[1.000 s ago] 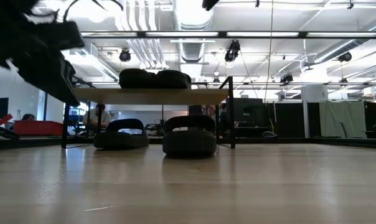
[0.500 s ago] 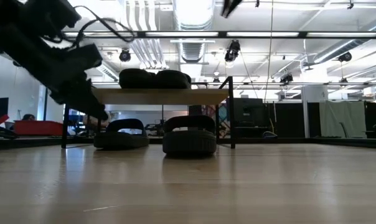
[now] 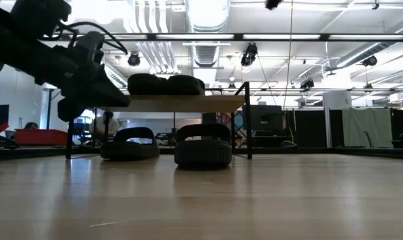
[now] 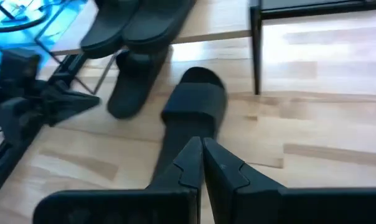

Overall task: Pick and place slides into the shelf
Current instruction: Adjust the big black slides under the shelf

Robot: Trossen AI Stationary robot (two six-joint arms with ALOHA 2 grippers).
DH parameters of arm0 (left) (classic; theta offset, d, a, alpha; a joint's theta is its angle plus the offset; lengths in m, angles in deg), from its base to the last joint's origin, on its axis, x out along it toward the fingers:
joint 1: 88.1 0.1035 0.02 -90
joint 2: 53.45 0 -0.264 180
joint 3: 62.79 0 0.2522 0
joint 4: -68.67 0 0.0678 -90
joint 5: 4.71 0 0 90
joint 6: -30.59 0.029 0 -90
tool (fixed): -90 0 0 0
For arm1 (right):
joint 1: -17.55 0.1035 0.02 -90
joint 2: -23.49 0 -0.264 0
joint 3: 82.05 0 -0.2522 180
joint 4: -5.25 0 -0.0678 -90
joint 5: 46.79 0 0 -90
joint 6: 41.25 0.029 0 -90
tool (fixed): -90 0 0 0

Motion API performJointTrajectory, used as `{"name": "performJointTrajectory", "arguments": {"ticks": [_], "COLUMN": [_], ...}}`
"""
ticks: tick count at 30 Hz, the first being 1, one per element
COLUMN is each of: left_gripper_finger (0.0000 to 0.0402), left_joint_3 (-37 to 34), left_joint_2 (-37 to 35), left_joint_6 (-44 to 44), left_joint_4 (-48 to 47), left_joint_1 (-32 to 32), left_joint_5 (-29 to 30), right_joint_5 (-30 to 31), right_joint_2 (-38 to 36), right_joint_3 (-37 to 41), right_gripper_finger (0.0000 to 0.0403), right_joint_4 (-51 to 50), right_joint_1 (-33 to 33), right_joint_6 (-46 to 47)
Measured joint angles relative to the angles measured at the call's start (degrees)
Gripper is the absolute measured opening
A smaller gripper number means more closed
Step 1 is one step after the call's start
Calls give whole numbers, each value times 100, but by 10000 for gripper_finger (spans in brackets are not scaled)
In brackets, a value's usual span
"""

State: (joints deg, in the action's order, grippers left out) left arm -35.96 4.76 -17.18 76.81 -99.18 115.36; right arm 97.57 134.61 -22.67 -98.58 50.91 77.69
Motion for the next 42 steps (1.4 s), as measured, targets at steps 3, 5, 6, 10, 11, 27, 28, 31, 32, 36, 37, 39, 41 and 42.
{"name": "performJointTrajectory", "arguments": {"ticks": [3, 5, 6, 10, 11, 27, 28, 31, 32, 36, 37, 39, 41, 42], "left_gripper_finger": [10, 10, 10, 10, 10, 10, 10, 10, 10, 10, 10, 10, 10, 10], "left_joint_3": [-14, -63, -80, -120, -108, 283, 328, 396, 409, 415, 415, 409, 397, 395], "left_joint_2": [-82, -61, -33, 109, 144, 1422, 1482, 1660, 1710, 1725, 1663, 1501, 1320, 1231], "left_joint_6": [-75, -330, -419, -468, -485, -738, -729, -697, -699, -725, -732, -739, -743, -743], "left_joint_4": [-153, -193, -198, -121, -50, -816, -924, -1028, -1012, -1028, -1095, -1336, -1655, -1836], "left_joint_1": [169, 357, 437, 676, 759, 1212, 1212, 1210, 1210, 1210, 1210, 1207, 1212, 1218], "left_joint_5": [223, 8, -139, -214, -202, -263, -274, -278, -278, -309, -304, -193, -11, 109], "right_joint_5": [-13, -31, -32, -32, -33, -34, -34, -34, -40, -65, -74, -75, -77, -75], "right_joint_2": [-410, -668, -805, -1331, -1445, -2534, -2553, -2569, -2569, -2569, -2569, -2569, -2569, -2569], "right_joint_3": [715, 1194, 1434, 2178, 2317, 3666, 3695, 3766, 3782, 3817, 3821, 3820, 3811, 3809], "right_gripper_finger": [9, 9, 9, 9, 9, 9, 9, 9, 9, 9, 9, 9, 9, 9], "right_joint_4": [6, -1, 20, 64, 64, 107, 106, 108, 102, 113, 112, 117, 142, 162], "right_joint_1": [0, 0, -2, 0, 0, -76, -76, -81, -92, -142, -150, -166, -166, -168], "right_joint_6": [310, 581, 711, 885, 874, 710, 709, 708, 708, 708, 708, 708, 708, 708]}}
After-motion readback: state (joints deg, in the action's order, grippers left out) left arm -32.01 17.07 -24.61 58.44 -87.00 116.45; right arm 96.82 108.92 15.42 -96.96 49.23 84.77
